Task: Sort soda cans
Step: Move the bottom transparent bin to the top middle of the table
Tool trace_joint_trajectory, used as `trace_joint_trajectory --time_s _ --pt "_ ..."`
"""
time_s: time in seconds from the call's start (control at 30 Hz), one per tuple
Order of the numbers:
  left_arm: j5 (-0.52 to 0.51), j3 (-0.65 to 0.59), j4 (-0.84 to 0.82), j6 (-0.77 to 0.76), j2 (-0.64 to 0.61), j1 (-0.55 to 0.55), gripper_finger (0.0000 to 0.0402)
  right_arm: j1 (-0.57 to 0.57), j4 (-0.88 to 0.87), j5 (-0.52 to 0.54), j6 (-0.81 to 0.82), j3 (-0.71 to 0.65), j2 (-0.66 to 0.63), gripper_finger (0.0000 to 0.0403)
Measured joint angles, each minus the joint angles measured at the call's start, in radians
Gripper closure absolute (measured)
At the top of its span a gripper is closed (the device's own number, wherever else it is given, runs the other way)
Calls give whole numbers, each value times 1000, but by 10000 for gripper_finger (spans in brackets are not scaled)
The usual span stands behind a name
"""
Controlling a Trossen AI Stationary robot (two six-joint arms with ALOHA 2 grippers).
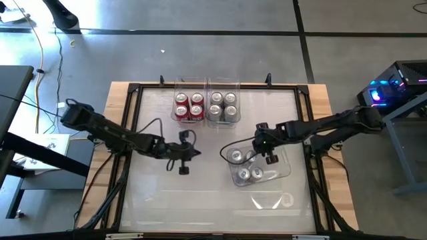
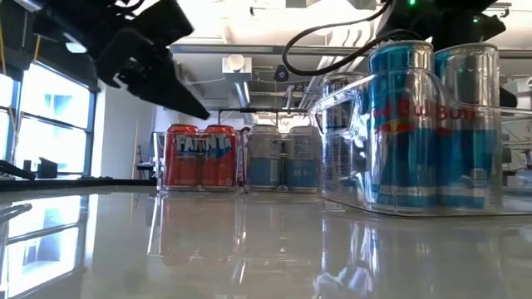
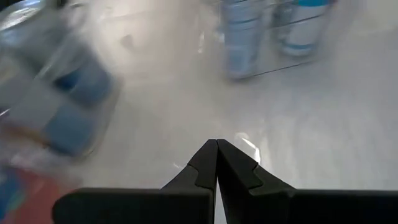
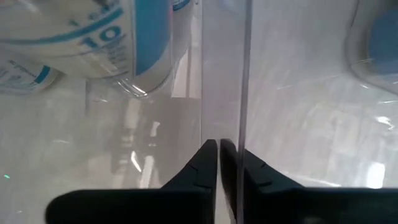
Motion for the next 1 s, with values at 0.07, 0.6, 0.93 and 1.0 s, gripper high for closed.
trace_joint_trajectory --time_s 0.07,0.6,0.93,1.0 --pt "57 44 -2 35 48 0 401 -11 -2 5 -35 0 0 378" --pt "292 242 -51 291 183 23 322 -37 -138 101 -26 116 -2 208" --pt "470 362 -133 448 181 71 252 -12 -559 93 248 397 -26 206" --pt "499 397 -157 493 181 81 242 24 -607 85 314 450 -54 206"
